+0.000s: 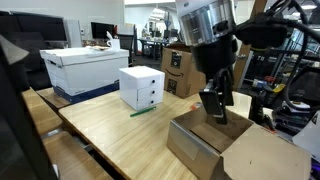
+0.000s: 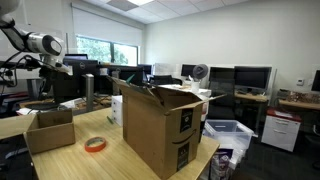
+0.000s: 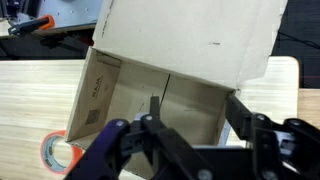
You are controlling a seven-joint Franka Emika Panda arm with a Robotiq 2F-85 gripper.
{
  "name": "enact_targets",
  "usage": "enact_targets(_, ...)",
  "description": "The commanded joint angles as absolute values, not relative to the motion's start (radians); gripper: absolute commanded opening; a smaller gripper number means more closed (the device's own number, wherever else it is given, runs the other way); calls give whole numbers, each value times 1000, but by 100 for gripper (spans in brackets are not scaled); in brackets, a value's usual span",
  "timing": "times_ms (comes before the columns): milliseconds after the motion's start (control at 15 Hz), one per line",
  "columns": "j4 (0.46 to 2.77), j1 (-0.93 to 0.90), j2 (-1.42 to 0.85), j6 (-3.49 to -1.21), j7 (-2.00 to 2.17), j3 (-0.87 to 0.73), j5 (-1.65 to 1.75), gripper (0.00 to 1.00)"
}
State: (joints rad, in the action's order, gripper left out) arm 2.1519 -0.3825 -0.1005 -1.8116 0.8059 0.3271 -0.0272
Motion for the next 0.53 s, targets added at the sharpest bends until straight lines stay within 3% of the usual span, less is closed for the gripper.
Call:
enact_targets(0,2158,-391,-108,-1826,868,331,-31,97)
enact_targets(467,2211,-370,-94,-1998,881,310,-47,100)
